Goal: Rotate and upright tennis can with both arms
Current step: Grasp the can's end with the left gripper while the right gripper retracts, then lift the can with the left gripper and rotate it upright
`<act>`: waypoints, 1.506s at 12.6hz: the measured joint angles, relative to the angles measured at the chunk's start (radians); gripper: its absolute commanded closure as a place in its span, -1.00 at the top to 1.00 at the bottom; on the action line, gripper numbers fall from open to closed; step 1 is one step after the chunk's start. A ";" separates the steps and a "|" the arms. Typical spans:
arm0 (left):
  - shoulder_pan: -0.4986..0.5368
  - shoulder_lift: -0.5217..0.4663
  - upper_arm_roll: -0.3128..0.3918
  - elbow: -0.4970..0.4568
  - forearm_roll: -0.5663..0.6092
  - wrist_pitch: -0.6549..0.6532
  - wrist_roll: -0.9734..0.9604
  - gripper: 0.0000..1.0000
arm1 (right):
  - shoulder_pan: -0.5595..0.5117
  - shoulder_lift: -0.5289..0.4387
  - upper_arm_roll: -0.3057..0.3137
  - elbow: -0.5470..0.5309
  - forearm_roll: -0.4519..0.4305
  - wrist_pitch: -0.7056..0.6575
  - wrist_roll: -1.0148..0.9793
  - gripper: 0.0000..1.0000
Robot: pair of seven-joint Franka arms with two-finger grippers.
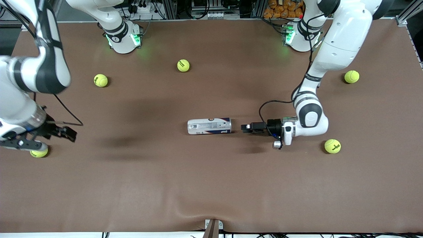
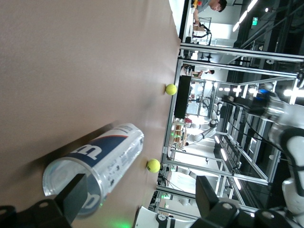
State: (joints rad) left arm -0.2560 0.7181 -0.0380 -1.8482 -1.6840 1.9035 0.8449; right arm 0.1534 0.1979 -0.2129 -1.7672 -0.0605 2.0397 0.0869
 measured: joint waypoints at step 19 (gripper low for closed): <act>-0.089 0.047 -0.023 -0.038 -0.142 0.040 0.126 -1.00 | -0.069 -0.194 0.043 0.251 0.056 -0.638 0.037 1.00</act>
State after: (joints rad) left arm -0.3446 0.7654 -0.0606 -1.8858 -1.8257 1.9435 0.9714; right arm 0.0842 0.0040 -0.1696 -1.5165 -0.0046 1.4021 0.1234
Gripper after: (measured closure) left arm 0.802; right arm 0.000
